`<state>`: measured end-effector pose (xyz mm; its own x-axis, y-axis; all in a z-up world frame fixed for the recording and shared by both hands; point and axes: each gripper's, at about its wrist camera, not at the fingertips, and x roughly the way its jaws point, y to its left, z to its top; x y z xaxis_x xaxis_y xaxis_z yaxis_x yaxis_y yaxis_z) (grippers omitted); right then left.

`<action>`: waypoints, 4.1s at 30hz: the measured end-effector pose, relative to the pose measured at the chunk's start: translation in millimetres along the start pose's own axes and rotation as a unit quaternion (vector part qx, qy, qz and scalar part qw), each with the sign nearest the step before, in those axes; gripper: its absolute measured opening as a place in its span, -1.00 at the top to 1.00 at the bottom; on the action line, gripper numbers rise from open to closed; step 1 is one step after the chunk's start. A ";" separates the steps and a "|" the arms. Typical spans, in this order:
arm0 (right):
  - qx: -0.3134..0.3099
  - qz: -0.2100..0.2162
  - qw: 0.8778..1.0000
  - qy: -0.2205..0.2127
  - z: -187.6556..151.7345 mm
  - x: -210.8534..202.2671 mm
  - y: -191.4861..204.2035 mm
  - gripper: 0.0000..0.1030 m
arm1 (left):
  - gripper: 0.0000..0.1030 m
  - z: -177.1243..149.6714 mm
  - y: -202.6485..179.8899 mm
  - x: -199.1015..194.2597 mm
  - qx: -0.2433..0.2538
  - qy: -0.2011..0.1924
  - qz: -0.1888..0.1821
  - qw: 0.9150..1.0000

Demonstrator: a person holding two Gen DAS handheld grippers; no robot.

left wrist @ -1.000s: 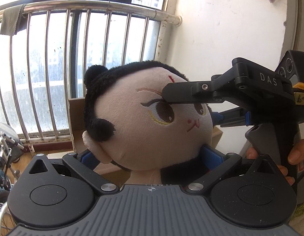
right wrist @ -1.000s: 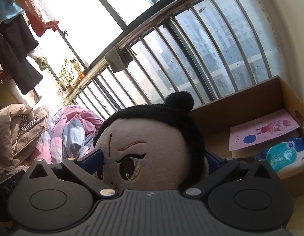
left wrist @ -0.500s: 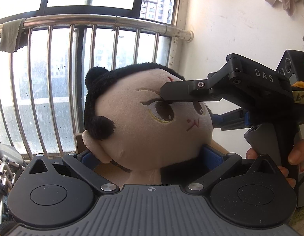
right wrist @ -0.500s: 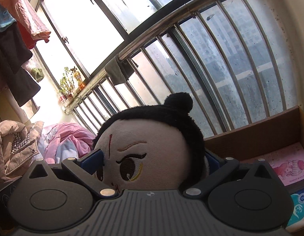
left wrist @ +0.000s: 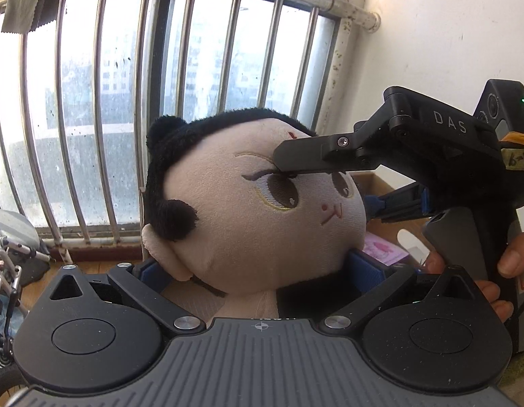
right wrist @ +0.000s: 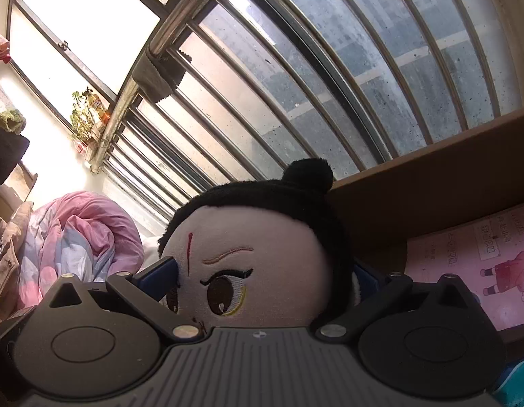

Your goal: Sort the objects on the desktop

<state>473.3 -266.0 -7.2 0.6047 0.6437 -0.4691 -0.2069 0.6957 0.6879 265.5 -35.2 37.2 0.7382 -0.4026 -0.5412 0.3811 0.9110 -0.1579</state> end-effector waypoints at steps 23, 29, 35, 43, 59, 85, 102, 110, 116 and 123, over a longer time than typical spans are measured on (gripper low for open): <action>0.066 -0.052 0.995 0.056 2.1 28.4 -37.9 -1.00 | -1.00 -5.0 17.3 13.6 -0.011 0.066 -0.047 0.997; 0.045 -0.058 0.995 0.063 4.4 38.2 -29.1 -1.00 | -1.00 -6.7 13.8 13.7 -0.004 0.071 -0.052 0.996; 0.048 -0.058 0.995 0.063 4.3 39.8 -30.0 -1.00 | -1.00 -6.9 14.2 13.3 -0.007 0.071 -0.054 0.996; 0.070 -0.020 0.997 -0.011 -7.0 -17.0 -25.4 -1.00 | -1.00 -8.7 14.8 -8.5 -0.021 0.045 -0.051 0.997; -0.091 -0.141 0.970 -0.174 -159.1 -198.5 69.1 -1.00 | -1.00 -48.8 -43.0 -128.2 -0.012 -0.068 -0.009 0.998; -0.177 -0.390 0.890 -0.156 -255.0 -177.5 107.7 -1.00 | -1.00 -84.3 -89.6 -154.5 0.014 -0.061 0.145 0.987; -0.169 -0.395 0.893 -0.130 -245.0 -165.5 98.9 -1.00 | -1.00 -85.0 -91.7 -140.9 0.003 -0.022 0.171 0.985; -0.162 -0.398 0.894 -0.129 -238.9 -165.5 91.4 -1.00 | -1.00 -81.3 -90.2 -135.3 -0.013 -0.016 0.159 0.987; -0.154 -0.400 0.894 -0.129 -234.1 -166.3 84.3 -1.00 | -1.00 -80.2 -90.2 -128.5 -0.017 -0.007 0.156 0.988; -0.146 -0.402 0.895 -0.129 -229.4 -167.8 77.4 -1.00 | -1.00 -78.9 -91.3 -121.9 -0.021 -0.001 0.154 0.988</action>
<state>179.4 -247.0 -2.2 0.7983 -0.1703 -0.5777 0.2053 0.9787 -0.0048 96.9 -62.2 52.4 0.8167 -0.1063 -0.5673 0.1147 0.9932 -0.0210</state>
